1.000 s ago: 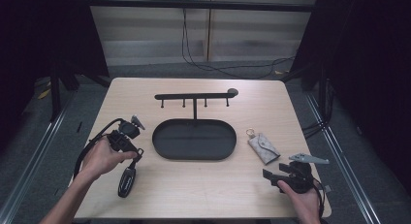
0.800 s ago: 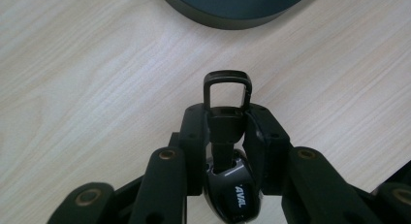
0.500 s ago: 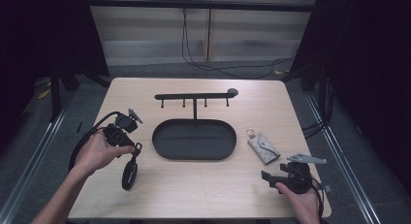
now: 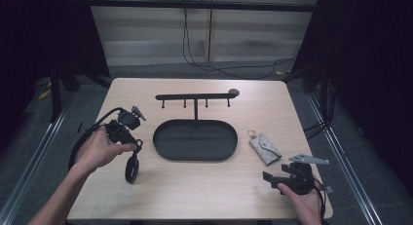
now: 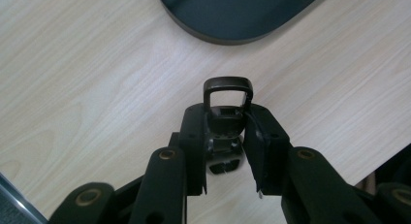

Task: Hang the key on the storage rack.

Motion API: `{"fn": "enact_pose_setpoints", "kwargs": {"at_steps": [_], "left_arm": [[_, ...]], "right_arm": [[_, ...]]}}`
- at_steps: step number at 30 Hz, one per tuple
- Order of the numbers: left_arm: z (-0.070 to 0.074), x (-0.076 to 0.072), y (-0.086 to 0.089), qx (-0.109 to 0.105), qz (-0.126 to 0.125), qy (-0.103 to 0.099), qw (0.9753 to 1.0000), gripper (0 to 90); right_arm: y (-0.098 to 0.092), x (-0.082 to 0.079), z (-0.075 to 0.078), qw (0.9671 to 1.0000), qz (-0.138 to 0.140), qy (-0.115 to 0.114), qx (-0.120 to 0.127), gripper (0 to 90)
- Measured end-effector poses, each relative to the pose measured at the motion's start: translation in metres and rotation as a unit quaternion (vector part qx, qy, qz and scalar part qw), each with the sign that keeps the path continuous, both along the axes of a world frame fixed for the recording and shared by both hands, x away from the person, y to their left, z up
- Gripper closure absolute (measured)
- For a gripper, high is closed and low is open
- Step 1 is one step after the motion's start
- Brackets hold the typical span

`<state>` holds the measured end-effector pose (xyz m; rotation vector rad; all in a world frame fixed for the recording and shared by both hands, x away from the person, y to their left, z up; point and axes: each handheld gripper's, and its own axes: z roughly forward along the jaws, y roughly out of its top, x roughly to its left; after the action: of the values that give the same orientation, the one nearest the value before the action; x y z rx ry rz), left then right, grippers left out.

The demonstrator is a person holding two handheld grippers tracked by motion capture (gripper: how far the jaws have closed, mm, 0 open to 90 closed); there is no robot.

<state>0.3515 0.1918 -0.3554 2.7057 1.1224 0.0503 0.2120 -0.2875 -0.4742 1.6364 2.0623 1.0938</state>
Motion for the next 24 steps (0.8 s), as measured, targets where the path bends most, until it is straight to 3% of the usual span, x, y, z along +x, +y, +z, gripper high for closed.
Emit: {"fn": "enact_pose_setpoints", "kwargs": {"at_steps": [3,9,12,24], "left_arm": [[0.009,0.001,-0.001,-0.008,-0.012,-0.002,0.9999,70.6],[0.019,0.002,-0.004,-0.001,-0.023,0.0,0.9997,70.7],[0.026,0.004,-0.004,-0.013,-0.015,-0.004,0.9998,70.7],[0.039,0.012,-0.006,-0.02,0.002,-0.009,0.9998,70.7]], "right_arm": [[0.0,0.0,0.0,1.0,0.0,-0.001,0.0,14.3],[-0.001,0.001,0.0,1.0,0.001,0.003,0.001,14.3],[-0.001,0.0,0.0,1.0,-0.002,0.002,0.002,14.3],[-0.001,0.0,0.0,1.0,0.0,0.004,0.003,15.2]]}}
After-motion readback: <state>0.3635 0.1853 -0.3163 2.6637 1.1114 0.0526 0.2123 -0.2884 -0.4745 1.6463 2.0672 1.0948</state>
